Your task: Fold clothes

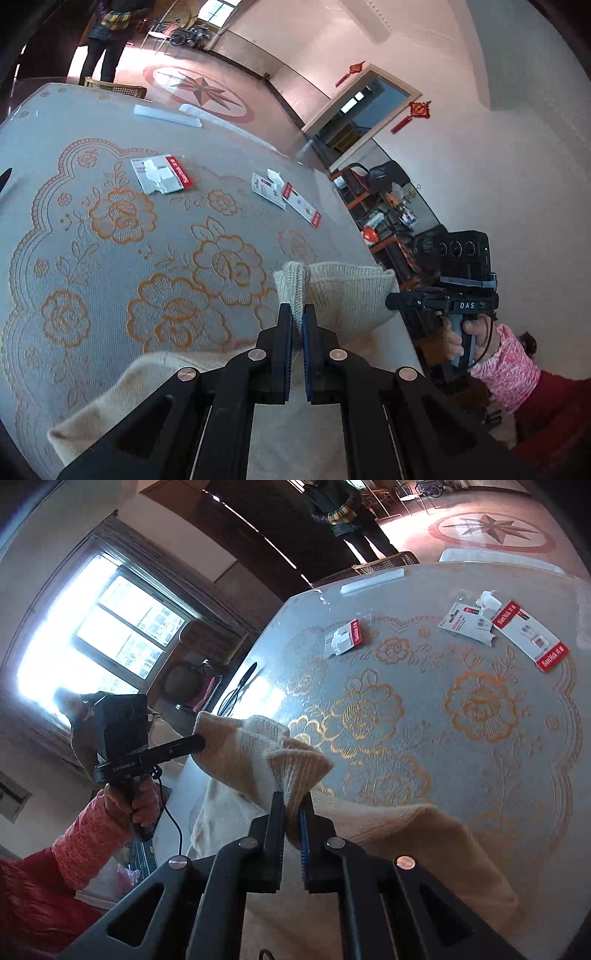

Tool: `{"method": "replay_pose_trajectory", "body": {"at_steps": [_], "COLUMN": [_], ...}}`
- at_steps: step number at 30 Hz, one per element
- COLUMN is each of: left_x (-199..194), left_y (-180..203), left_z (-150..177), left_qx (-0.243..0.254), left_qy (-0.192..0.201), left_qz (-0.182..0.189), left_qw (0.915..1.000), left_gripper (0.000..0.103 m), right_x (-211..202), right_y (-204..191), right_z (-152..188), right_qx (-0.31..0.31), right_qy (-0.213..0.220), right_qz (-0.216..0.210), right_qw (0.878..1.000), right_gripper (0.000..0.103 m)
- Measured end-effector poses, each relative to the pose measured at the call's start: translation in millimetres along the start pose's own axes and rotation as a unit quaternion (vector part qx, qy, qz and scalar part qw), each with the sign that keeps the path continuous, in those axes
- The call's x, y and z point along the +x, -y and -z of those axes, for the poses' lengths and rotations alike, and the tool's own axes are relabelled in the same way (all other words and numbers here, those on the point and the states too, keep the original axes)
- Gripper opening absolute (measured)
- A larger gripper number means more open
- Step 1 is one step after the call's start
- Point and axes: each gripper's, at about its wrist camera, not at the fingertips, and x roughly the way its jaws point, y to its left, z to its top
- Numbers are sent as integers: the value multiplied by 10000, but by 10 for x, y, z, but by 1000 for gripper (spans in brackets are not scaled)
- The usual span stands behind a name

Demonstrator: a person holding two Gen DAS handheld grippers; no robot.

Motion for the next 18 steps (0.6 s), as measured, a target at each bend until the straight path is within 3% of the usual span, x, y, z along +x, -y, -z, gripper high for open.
{"method": "replay_pose_trajectory", "body": {"at_steps": [4, 9, 14, 18], "left_x": [-211, -141, -35, -137], "left_y": [156, 118, 125, 217], "left_z": [604, 1274, 1584, 1734], "left_qx": [241, 149, 302, 667], "left_qy": [-283, -458, -337, -463], "left_qz": [-5, -191, -557, -433], "left_qw": [9993, 9987, 9974, 9958], "left_gripper": [5, 5, 7, 11], "right_x": [-61, 35, 101, 154], "right_y": [-190, -214, -325, -414], "right_z": [559, 1100, 1395, 1631], "right_qx": [40, 284, 63, -115], "right_qy": [-171, -232, -363, -467], "right_qz": [228, 484, 850, 1141], "right_qw": [9996, 9982, 9957, 9923], "right_gripper": [6, 6, 12, 22]}}
